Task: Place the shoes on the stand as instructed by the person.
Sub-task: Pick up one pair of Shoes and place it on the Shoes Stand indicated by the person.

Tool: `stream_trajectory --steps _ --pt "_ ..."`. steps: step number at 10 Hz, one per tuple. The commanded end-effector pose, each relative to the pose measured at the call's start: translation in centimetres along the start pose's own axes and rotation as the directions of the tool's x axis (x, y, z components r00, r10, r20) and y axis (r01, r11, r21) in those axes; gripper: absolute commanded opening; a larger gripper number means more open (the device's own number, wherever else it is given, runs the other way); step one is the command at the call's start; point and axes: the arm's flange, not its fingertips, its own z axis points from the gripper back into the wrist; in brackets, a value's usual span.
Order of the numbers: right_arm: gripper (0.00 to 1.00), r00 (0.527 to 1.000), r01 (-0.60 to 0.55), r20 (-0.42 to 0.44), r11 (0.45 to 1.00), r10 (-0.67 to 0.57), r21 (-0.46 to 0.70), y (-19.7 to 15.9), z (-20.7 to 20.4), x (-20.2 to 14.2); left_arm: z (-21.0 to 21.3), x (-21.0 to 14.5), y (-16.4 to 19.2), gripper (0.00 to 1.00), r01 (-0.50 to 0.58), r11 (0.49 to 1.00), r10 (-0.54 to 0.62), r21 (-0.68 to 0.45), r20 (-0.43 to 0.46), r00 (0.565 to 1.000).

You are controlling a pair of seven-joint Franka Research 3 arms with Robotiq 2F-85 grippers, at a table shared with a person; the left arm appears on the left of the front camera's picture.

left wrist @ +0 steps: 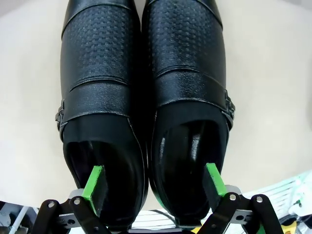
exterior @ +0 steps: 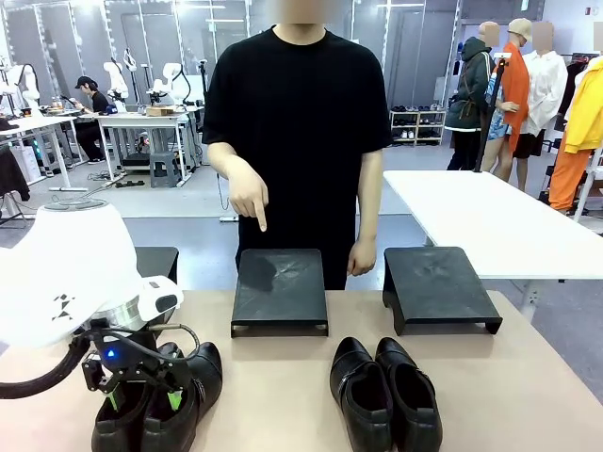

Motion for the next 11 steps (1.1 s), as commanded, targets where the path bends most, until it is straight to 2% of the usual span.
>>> stream_trajectory --steps 1,2,3,4,5,6,11 --pt "1.0 1.0 -0.016 0.009 1.0 0.016 0.014 0.0 0.1 0.2 -0.8 0.4 -0.5 1.0 -0.03 0.998 0.029 0.048 0.021 0.999" --pt "1.0 1.0 -0.016 0.009 1.0 0.016 0.014 0.0 0.1 0.2 -1.3 0.6 -0.5 0.78 -0.036 0.998 0.035 0.047 0.019 0.999" --pt "1.0 1.0 -0.016 0.009 1.0 0.016 0.014 0.0 0.1 0.2 -1.4 0.6 -0.5 0.64 -0.043 0.998 0.042 0.05 0.018 0.999" --pt "1.0 1.0 -0.016 0.009 1.0 0.016 0.014 0.0 0.1 0.2 -1.4 0.7 -0.4 0.23 -0.049 0.997 0.048 0.06 0.023 0.999" --pt "1.0 1.0 -0.016 0.009 1.0 0.016 0.014 0.0 0.1 0.2 -1.6 0.7 -0.3 0.04 -0.051 0.996 0.049 0.072 0.021 0.999" --pt "1.0 1.0 -0.016 0.009 1.0 0.016 0.014 0.0 0.1 0.2 -1.8 0.8 -0.3 0.0 -0.056 0.995 0.055 0.081 0.014 0.998" --pt "1.0 1.0 -0.016 0.009 1.0 0.016 0.014 0.0 0.1 0.2 -1.8 0.9 -0.3 0.0 -0.047 0.996 0.046 0.077 0.016 0.999"
